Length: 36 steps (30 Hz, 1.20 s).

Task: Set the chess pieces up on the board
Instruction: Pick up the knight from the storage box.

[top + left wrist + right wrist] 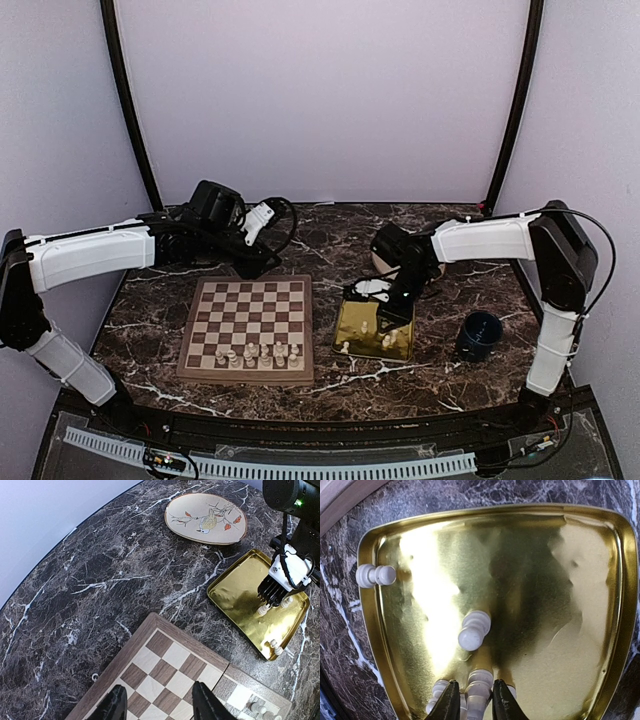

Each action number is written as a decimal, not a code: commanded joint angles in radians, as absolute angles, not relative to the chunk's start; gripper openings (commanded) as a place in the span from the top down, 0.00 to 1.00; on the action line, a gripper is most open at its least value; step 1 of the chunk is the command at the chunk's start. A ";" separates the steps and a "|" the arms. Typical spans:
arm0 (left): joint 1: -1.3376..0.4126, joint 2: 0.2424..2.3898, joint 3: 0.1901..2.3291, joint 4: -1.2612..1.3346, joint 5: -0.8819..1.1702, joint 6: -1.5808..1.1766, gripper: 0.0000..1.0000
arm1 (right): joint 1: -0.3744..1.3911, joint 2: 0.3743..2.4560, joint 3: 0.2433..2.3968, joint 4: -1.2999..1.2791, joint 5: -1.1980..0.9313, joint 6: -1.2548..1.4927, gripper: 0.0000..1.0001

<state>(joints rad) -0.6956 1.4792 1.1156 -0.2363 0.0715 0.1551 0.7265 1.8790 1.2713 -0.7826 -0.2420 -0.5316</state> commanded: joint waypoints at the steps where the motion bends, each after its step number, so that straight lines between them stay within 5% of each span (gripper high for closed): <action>1: -0.693 1.483 1.124 -0.257 0.090 0.166 0.53 | 0.725 1.848 1.243 -0.786 -0.216 -0.520 0.76; 13: -0.693 1.492 1.129 -0.263 0.097 0.167 0.53 | 0.723 1.859 1.321 -0.820 -0.300 -0.522 0.92; 20: -0.693 1.479 1.123 -0.257 0.080 0.163 0.53 | 0.700 1.884 1.395 -0.886 -0.437 -0.535 0.93; 36: -0.651 1.436 1.131 -0.254 -0.141 0.082 0.51 | 0.801 1.987 1.674 -0.931 -0.330 -0.521 0.93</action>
<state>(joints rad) -0.6861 1.4937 1.1156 -0.2409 -0.0219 0.1390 0.7319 1.9388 1.5528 -0.9031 -0.3637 -0.5228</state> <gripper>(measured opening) 0.478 0.139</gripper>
